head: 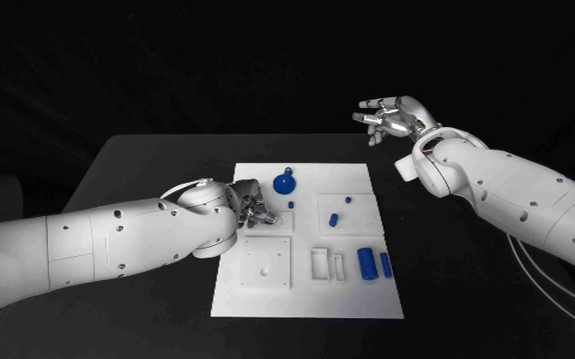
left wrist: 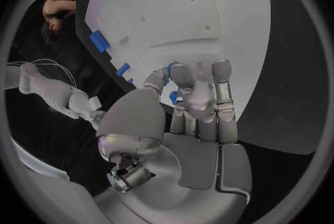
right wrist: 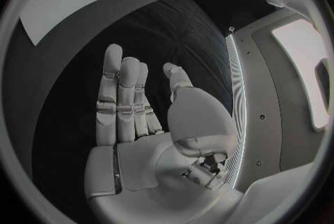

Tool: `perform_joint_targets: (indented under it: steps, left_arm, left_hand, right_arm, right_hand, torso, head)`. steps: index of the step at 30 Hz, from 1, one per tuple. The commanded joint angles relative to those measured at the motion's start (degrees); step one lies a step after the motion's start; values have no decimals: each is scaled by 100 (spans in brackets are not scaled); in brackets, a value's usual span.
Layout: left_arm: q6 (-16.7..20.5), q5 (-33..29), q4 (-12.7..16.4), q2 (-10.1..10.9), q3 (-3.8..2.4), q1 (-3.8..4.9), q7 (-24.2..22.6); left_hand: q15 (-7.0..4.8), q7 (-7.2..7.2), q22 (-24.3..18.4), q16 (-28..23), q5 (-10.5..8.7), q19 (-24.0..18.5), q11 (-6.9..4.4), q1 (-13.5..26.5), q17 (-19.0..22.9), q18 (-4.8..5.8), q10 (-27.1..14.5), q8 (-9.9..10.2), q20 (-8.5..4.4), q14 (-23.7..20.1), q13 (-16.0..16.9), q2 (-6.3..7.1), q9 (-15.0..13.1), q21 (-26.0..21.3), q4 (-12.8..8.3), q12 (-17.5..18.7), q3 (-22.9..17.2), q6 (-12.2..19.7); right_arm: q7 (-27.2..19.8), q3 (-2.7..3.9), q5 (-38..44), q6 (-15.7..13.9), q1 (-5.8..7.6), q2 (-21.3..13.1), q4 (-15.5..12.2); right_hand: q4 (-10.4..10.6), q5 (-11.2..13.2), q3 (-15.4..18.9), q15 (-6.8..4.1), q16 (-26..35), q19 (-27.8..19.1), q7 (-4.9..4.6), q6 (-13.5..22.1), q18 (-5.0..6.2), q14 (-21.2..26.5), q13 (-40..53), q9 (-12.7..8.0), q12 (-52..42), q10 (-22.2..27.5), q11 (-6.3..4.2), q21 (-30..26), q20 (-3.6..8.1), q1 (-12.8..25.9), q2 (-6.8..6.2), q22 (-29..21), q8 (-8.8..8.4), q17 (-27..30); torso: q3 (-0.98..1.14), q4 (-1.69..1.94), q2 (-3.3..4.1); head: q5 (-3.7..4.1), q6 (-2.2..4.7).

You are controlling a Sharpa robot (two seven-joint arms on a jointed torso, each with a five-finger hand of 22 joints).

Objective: Assemble the parts on the task board

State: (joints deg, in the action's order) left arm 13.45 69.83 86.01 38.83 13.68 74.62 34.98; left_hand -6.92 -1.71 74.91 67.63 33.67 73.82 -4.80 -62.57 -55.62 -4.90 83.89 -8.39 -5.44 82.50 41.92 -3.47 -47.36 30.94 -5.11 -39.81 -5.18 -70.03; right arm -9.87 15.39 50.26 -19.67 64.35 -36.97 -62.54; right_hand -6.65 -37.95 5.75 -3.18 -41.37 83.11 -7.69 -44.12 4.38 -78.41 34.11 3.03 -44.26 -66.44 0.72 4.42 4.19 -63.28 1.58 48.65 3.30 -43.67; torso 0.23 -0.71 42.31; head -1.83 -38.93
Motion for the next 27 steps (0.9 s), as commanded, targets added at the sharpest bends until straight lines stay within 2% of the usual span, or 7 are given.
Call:
perform_joint_targets:
  steps: [1, 3, 7, 27]
  left_arm:
    - [-175, -79, -22, -23, 14, -16, 0]
    - [-182, -90, -40, -44, 14, -16, -1]
    - [-191, -104, -76, -85, 14, -16, -2]
    - [-372, -133, -175, -209, 12, -14, 5]
  left_hand:
    - [-9, 366, 108, -28, 9, 34, -37, -20, 7, -30, 206, -12, 4, 28, -6, -25, -7, -13, -817, 13, -851, -395]
    - [-8, 377, 107, -22, -104, 37, -36, -3, -1, -29, 216, -38, 10, 34, -6, -60, -33, -21, -776, 4, -827, -413]
    - [-5, 386, 109, -24, -182, 46, -29, -7, 2, -40, 228, -81, 31, 37, -18, -104, -105, -34, -699, -7, -784, -419]
    - [9, 396, 113, -4, -216, 49, -23, -40, -7, -91, 238, -99, 96, 48, -33, -79, -162, -33, -639, -67, -746, -447]
  right_arm:
    - [2, 5, -10, 58, -2, 10, 7]
    - [2, 5, -10, 63, -4, 17, 11]
    - [3, 5, -10, 74, -12, 29, 20]
    - [15, 5, -10, 122, -33, 50, 35]
  right_hand:
    - [-13, 7, -35, 10, 25, -26, 10, 37, -45, 12, -9, 3, -18, 22, 0, 39, -8, 35, 2, -5, -26, 3]
    - [-13, 7, -35, 10, 25, -26, 10, 37, -45, 12, -9, 3, -18, 22, 0, 39, -8, 35, 2, -5, -26, 3]
    - [-13, 7, -35, 10, 25, -26, 10, 37, -45, 12, -9, 3, -18, 22, 0, 39, -8, 35, 2, -5, -26, 3]
    - [-9, 12, -44, 12, 29, -32, 7, 41, -46, 18, -16, 3, -21, 29, 3, 48, -9, 50, 5, -43, -26, 6]
  torso:
    - [3, -2, 1]
    - [2, -3, 2]
    - [3, -2, 5]
    - [3, -1, 0]
  head:
    - [3, 4]
    - [4, 3]
    - [6, 2]
    - [39, 3]
